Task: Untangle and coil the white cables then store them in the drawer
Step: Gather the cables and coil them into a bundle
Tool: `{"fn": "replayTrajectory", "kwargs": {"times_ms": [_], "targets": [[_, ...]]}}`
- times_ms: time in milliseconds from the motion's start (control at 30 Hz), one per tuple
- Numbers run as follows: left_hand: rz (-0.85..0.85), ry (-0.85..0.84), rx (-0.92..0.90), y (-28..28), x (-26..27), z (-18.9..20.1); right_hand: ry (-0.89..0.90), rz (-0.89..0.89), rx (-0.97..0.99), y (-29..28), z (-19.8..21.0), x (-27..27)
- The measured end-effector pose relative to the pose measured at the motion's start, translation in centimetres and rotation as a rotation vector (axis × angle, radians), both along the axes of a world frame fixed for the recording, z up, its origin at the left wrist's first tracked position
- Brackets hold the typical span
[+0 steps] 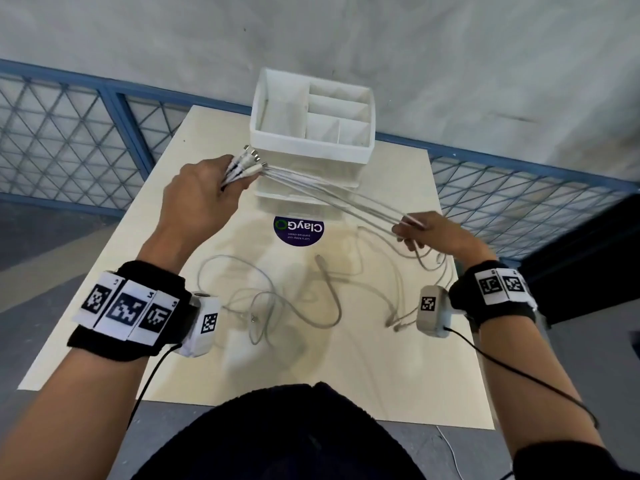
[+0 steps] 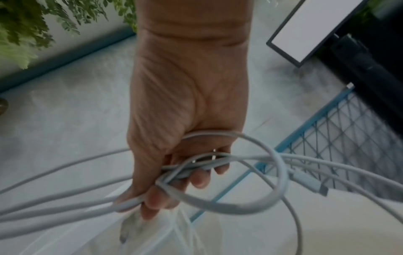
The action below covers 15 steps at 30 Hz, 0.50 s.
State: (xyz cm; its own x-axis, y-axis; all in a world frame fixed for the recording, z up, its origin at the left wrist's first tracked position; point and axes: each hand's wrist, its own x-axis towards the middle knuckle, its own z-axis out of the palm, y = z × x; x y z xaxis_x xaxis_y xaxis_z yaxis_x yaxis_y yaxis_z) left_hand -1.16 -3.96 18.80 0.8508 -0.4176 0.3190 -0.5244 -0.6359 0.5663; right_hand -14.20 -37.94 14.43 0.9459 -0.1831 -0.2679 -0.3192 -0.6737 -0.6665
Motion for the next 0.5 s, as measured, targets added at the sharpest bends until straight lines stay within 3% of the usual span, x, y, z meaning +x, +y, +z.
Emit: {"fn": "replayTrajectory", "kwargs": {"times_ms": [233,333,500], "targets": [[-0.057,0.038,0.045,-0.6,-0.3,0.1,-0.222,-0.276,-0.103,-3.4,0.4,0.9],[0.012,0.028,0.026,-0.1,-0.1,0.2,-0.287,-0.473,-0.09,-3.5,-0.2,0.7],[0.159,0.027,0.035,1.5,1.4,0.5,-0.142,-0.62,-0.072,-4.4,-2.5,-0.9]]}}
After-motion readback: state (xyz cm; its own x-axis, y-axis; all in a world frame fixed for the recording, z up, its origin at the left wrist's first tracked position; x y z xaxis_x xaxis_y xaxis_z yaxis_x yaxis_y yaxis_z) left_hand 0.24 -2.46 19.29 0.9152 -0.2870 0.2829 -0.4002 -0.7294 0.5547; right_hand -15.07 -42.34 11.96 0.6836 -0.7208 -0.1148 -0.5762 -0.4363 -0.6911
